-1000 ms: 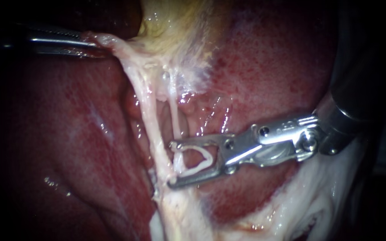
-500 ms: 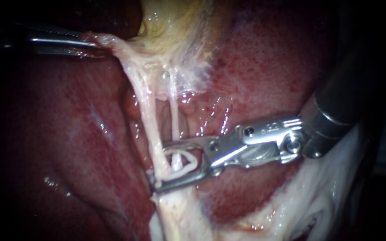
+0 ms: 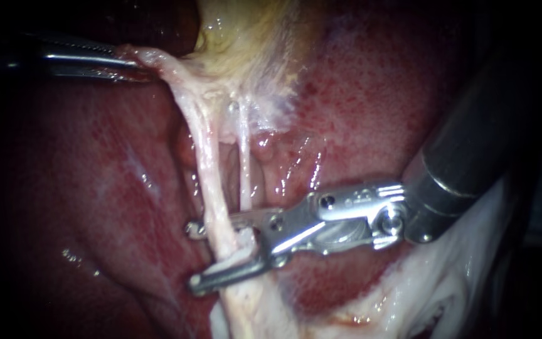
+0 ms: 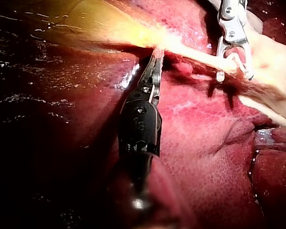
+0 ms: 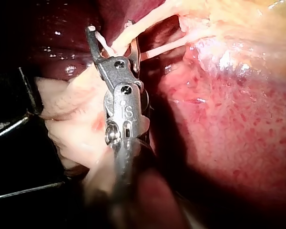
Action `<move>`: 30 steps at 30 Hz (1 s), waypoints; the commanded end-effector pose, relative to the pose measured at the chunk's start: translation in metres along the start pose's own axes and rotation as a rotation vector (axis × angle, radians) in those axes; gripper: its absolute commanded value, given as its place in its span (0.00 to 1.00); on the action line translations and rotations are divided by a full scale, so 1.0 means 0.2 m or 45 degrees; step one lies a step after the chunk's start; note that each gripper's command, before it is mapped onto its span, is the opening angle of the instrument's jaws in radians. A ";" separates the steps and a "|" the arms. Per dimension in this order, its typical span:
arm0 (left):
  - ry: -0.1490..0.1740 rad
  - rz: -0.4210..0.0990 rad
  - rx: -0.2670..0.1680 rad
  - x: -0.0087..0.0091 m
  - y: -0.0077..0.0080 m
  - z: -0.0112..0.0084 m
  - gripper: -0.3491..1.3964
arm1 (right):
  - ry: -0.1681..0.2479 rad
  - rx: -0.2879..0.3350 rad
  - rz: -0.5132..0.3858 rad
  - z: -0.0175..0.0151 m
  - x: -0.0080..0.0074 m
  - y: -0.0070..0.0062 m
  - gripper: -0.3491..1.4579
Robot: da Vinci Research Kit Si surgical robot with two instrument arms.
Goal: Clipping first clip left tube
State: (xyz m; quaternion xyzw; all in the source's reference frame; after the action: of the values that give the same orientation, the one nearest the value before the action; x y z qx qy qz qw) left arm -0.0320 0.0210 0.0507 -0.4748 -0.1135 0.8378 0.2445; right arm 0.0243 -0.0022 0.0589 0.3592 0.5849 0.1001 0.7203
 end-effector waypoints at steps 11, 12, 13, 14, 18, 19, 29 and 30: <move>0.000 0.001 0.001 -0.001 0.000 0.000 0.00 | 0.002 0.009 0.025 0.001 0.008 -0.008 0.42; 0.000 0.001 0.001 -0.001 0.000 0.000 0.00 | 0.002 0.010 0.025 0.000 0.007 -0.008 0.41; 0.000 0.001 0.001 -0.001 0.000 0.000 0.00 | 0.004 0.002 0.032 0.000 0.007 -0.008 0.40; 0.000 0.001 0.001 -0.001 0.000 0.000 0.00 | 0.006 -0.009 0.047 -0.001 0.007 -0.008 0.40; 0.000 0.002 0.001 -0.001 0.000 0.001 0.00 | 0.008 -0.012 0.070 -0.003 0.006 -0.008 0.35; 0.000 0.002 0.000 -0.001 0.000 0.001 0.00 | 0.008 -0.012 0.078 -0.003 0.006 -0.008 0.33; 0.000 0.002 0.000 -0.001 0.000 0.001 0.00 | 0.012 -0.009 0.280 -0.006 0.005 -0.010 0.00; 0.000 0.002 0.000 -0.001 0.000 0.001 0.00 | 0.012 -0.009 0.288 -0.007 0.005 -0.010 0.00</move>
State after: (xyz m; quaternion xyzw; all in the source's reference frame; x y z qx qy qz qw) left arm -0.0320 0.0209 0.0510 -0.4749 -0.1129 0.8380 0.2439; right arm 0.0229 -0.0024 0.0568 0.4189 0.5441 0.1848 0.7031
